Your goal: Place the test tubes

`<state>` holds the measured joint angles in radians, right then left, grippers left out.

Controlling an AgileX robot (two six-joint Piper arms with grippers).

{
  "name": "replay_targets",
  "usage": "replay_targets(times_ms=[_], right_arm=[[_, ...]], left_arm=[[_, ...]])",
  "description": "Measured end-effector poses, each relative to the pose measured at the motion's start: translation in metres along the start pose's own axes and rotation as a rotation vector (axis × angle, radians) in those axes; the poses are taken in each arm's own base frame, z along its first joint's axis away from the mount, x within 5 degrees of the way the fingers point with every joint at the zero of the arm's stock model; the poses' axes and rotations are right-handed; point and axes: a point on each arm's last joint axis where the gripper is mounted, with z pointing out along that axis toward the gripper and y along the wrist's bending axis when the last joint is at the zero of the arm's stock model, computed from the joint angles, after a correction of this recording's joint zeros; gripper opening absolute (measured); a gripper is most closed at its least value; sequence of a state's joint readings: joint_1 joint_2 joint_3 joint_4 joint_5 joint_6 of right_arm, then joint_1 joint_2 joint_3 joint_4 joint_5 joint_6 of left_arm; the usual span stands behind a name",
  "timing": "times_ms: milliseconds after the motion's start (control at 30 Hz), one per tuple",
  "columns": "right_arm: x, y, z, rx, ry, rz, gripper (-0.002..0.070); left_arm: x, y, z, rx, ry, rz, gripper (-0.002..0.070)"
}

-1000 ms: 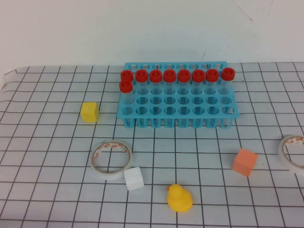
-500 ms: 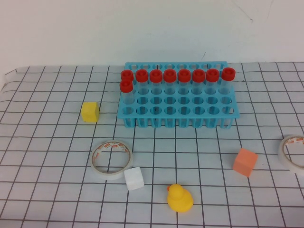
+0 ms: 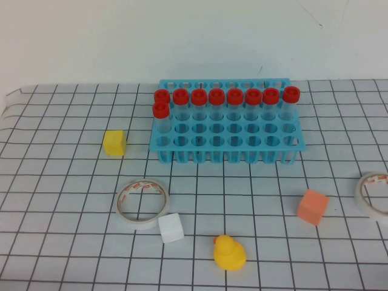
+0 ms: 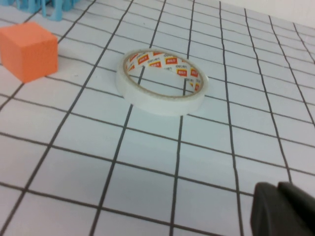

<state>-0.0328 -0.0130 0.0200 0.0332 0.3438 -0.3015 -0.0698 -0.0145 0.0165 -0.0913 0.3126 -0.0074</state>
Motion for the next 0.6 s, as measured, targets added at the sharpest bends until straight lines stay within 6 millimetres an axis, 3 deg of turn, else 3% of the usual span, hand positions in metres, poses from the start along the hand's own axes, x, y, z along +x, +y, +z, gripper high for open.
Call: replay_targets(times_ms=[600], right_arm=[[0.0002, -0.0017, -0.0003, 0.018, 0.007, 0.066, -0.0001]], left_arm=[[0.0000, 0.0000, 0.0000, 0.000, 0.000, 0.000, -0.0001]])
